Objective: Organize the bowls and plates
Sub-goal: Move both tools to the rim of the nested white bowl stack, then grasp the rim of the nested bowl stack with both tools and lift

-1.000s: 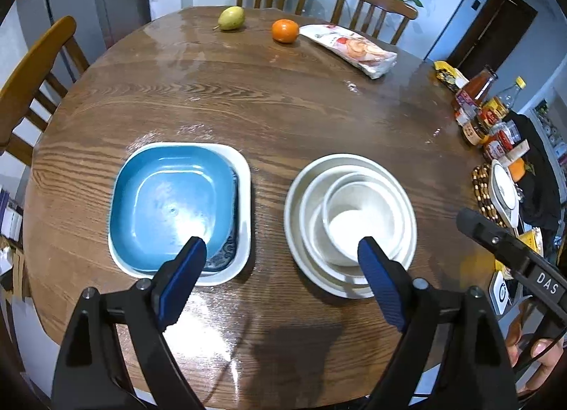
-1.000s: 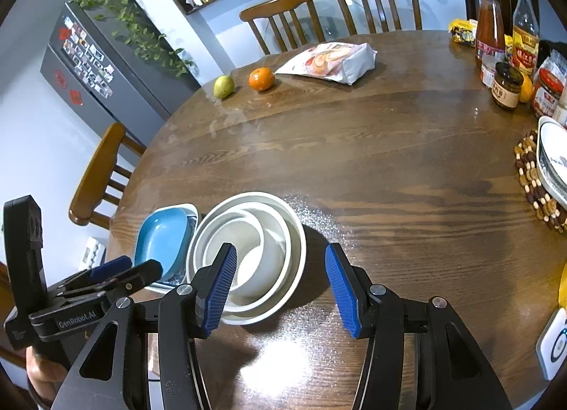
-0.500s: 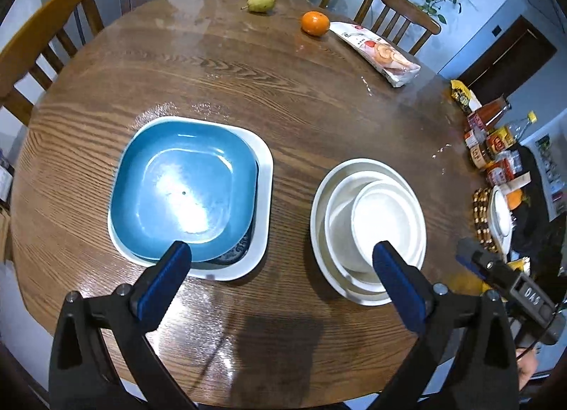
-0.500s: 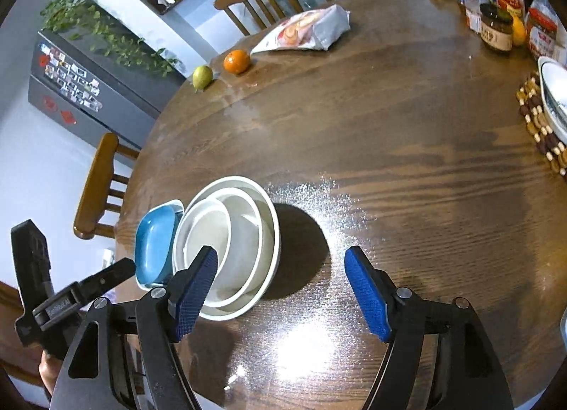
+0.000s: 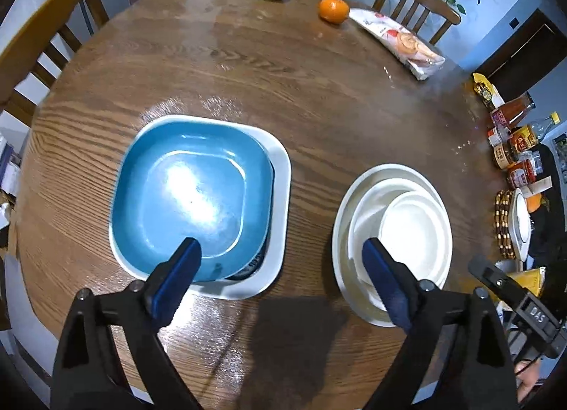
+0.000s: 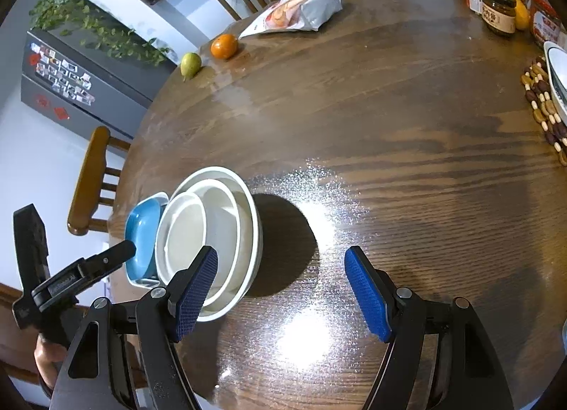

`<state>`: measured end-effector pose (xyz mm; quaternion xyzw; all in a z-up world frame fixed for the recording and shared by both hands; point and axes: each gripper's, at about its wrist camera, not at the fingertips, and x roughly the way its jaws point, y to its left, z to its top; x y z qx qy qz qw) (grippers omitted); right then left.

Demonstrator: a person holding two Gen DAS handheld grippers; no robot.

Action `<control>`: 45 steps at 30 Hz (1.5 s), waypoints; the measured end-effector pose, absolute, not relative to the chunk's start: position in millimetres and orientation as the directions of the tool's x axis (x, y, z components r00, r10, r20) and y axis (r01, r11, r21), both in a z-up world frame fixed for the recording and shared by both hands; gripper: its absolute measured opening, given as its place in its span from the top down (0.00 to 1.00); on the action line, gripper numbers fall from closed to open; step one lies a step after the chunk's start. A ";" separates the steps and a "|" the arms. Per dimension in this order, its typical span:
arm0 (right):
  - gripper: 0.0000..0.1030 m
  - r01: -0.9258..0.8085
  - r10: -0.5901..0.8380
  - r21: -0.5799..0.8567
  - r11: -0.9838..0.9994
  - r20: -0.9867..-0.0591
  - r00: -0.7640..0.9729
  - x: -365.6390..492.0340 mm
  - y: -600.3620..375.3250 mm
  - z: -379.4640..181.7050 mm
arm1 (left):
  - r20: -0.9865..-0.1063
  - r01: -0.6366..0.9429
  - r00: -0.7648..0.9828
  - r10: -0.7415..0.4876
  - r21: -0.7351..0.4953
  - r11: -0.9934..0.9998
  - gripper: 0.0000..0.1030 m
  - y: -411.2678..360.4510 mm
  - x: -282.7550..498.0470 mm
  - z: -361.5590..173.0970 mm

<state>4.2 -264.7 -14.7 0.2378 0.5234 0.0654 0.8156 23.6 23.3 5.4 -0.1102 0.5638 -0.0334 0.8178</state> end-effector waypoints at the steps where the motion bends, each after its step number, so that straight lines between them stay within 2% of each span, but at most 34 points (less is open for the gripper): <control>1: 0.27 0.143 0.358 0.458 0.878 -0.823 0.441 6.5 -264.9 -16.2 | -0.920 -0.064 0.350 -0.179 -0.214 0.975 0.15 22.7 25.8 3.9; 7: 0.27 0.169 0.362 0.466 0.869 -0.829 0.425 16.2 -265.4 -24.8 | -0.932 -0.041 0.319 -0.172 -0.195 0.980 0.29 15.8 37.6 1.8; 10: 0.34 0.157 0.355 0.455 0.877 -0.832 0.426 18.9 -263.5 -24.3 | -0.937 -0.026 0.300 -0.177 -0.193 0.981 0.38 12.6 39.9 -0.8; 12: 0.45 0.149 0.359 0.456 0.878 -0.831 0.425 20.3 -263.0 -24.9 | -0.940 -0.009 0.292 -0.175 -0.185 0.983 0.41 9.5 42.1 -2.2; 16: 0.52 0.152 0.368 0.460 0.875 -0.835 0.408 23.2 -264.0 -30.6 | -0.943 0.014 0.277 -0.182 -0.185 0.983 0.44 6.3 44.1 -6.0; 20: 0.53 0.155 0.390 0.479 0.864 -0.831 0.398 25.1 -265.6 -34.6 | -0.948 0.030 0.267 -0.174 -0.172 0.985 0.49 3.0 48.2 -8.1; 23: 0.60 0.144 0.403 0.484 0.863 -0.832 0.382 28.2 -261.3 -35.9 | -0.953 0.034 0.250 -0.170 -0.167 0.985 0.50 2.2 52.1 -11.6; 27: 0.65 0.119 0.392 0.457 0.881 -0.848 0.356 32.0 -252.4 -37.5 | -0.961 0.074 0.233 -0.147 -0.133 0.988 0.53 -5.5 55.5 -12.7; 38: 0.66 0.109 0.353 0.411 0.905 -0.868 0.348 34.8 -243.4 -38.0 | -0.963 0.107 0.231 -0.141 -0.119 0.987 0.69 -17.3 56.7 -15.8; 40: 0.67 0.098 0.332 0.388 0.917 -0.874 0.355 34.0 -240.9 -35.9 | -0.961 0.114 0.240 -0.140 -0.115 0.987 0.79 -20.5 55.6 -14.9; 43: 0.76 0.081 0.326 0.378 0.922 -0.873 0.362 33.6 -235.1 -33.4 | -0.958 0.134 0.256 -0.130 -0.098 0.986 0.92 -30.3 54.1 -13.7; 45: 0.81 0.068 0.314 0.362 0.930 -0.875 0.368 33.4 -231.8 -31.4 | -0.957 0.144 0.261 -0.124 -0.088 0.986 0.97 -34.5 54.6 -14.2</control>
